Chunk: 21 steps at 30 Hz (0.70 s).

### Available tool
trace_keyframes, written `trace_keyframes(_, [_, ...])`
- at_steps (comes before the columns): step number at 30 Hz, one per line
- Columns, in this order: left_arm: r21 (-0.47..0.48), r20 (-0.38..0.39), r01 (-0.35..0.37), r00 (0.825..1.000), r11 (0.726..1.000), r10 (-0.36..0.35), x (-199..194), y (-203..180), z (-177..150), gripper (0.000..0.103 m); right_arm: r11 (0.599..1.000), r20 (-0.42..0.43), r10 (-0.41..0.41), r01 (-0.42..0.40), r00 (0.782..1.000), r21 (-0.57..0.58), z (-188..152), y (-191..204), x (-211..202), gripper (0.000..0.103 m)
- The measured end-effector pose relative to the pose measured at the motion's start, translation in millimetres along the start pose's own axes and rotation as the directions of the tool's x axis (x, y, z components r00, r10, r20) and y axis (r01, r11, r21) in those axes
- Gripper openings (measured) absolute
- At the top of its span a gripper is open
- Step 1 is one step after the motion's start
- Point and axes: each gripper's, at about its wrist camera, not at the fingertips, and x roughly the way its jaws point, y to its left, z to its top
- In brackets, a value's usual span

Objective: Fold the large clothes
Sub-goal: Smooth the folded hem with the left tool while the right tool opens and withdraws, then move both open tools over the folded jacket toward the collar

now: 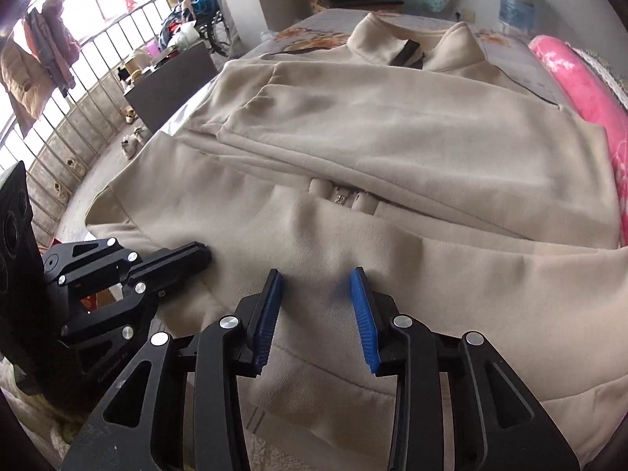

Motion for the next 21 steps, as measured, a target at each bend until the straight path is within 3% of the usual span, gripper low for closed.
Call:
trace_keyframes(5, [-0.012,0.019,0.014,1.000,1.000,-0.014,8,6,5,0.001,0.999,0.015,-0.037,0.037,0.999,-0.001,14,-1,6,0.035])
trace_keyframes(8, [-0.015,0.027,0.017,0.999,1.000,-0.017,11,7,7,0.001,0.988,0.042,-0.151,0.152,0.988,-0.037,15,5,6,0.009])
trace_keyframes(9, [-0.017,0.025,0.018,1.000,1.000,-0.018,10,7,8,0.001,0.989,0.046,-0.144,0.146,0.988,-0.031,16,5,5,0.002])
trace_keyframes(18, [0.018,0.037,-0.033,0.999,0.999,0.032,20,4,15,0.001,0.990,0.060,-0.139,0.139,0.988,0.009,24,-1,7,0.002])
trace_keyframes(21, [-0.006,0.031,-0.010,0.999,1.000,0.011,19,9,15,0.001,0.997,0.107,-0.074,0.076,0.992,-0.014,19,8,-15,0.005])
